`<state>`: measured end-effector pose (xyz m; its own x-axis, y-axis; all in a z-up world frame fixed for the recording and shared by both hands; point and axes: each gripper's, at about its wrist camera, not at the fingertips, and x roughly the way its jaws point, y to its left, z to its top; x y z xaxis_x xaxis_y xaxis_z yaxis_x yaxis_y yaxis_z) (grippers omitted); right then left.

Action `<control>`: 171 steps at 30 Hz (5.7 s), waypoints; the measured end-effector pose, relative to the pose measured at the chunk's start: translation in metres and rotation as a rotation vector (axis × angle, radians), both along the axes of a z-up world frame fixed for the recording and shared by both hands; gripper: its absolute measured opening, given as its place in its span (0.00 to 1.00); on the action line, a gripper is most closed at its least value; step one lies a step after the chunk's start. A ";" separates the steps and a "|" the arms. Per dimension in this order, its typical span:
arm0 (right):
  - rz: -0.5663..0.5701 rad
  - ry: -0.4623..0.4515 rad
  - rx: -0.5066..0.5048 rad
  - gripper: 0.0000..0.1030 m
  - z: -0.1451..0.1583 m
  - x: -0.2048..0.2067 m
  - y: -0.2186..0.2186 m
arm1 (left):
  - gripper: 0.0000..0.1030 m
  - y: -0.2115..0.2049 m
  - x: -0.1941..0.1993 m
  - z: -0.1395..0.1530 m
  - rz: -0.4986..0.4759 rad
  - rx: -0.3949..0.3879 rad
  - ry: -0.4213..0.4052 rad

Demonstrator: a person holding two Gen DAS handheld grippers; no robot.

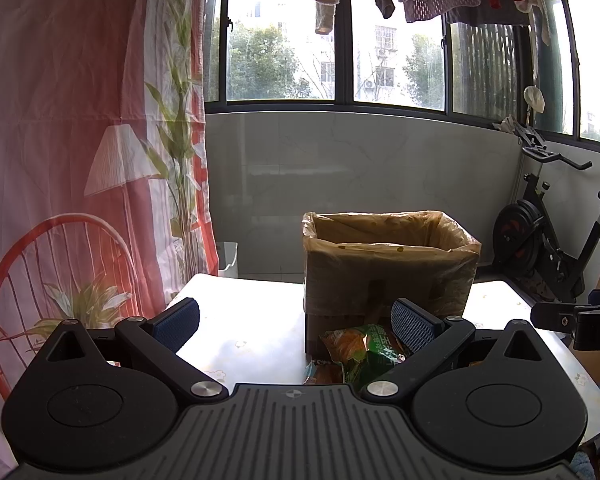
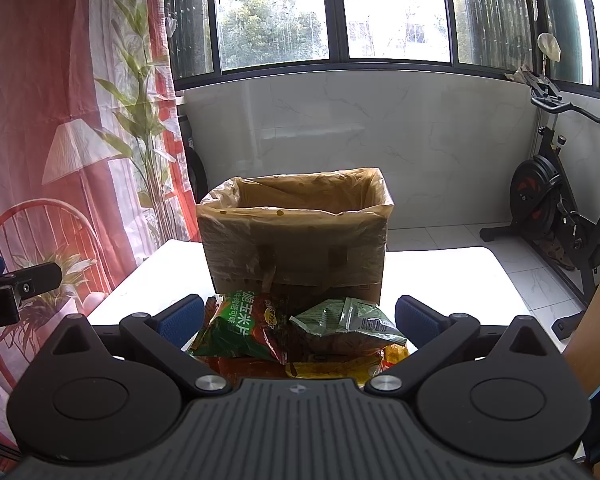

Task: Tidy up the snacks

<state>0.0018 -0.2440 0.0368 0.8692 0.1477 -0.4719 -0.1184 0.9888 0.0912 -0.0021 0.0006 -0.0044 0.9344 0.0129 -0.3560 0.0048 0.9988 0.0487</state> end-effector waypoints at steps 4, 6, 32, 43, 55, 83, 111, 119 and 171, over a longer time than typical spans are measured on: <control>0.000 0.000 0.000 1.00 0.000 0.000 0.000 | 1.00 0.000 0.000 0.000 0.000 0.000 0.000; 0.000 0.000 -0.001 1.00 0.000 0.000 0.000 | 1.00 0.000 0.000 0.000 0.000 0.000 0.000; -0.004 0.001 -0.001 1.00 -0.001 0.000 -0.001 | 1.00 0.001 -0.001 -0.002 0.004 0.001 -0.010; -0.059 -0.081 0.080 1.00 -0.035 0.006 -0.023 | 1.00 0.005 0.024 -0.022 0.069 0.015 -0.045; -0.084 -0.023 0.035 1.00 -0.138 0.032 -0.039 | 0.99 0.002 0.068 -0.087 0.047 -0.005 0.026; 0.028 0.090 0.071 0.81 -0.222 0.072 -0.043 | 0.90 -0.028 0.121 -0.189 -0.142 -0.072 0.305; 0.080 0.068 0.092 0.66 -0.219 0.063 -0.051 | 0.91 -0.005 0.172 -0.151 -0.060 -0.339 0.215; 0.086 0.065 0.105 0.66 -0.220 0.061 -0.053 | 0.95 -0.013 0.200 -0.181 -0.066 -0.435 0.323; 0.086 -0.160 0.230 0.61 -0.124 0.031 -0.073 | 0.63 0.029 0.093 -0.094 -0.107 -0.193 -0.086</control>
<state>0.0324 -0.3166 -0.0870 0.9094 0.3115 -0.2757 -0.2322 0.9300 0.2849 0.0909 0.0292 -0.0981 0.9538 -0.1488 -0.2612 0.1155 0.9836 -0.1387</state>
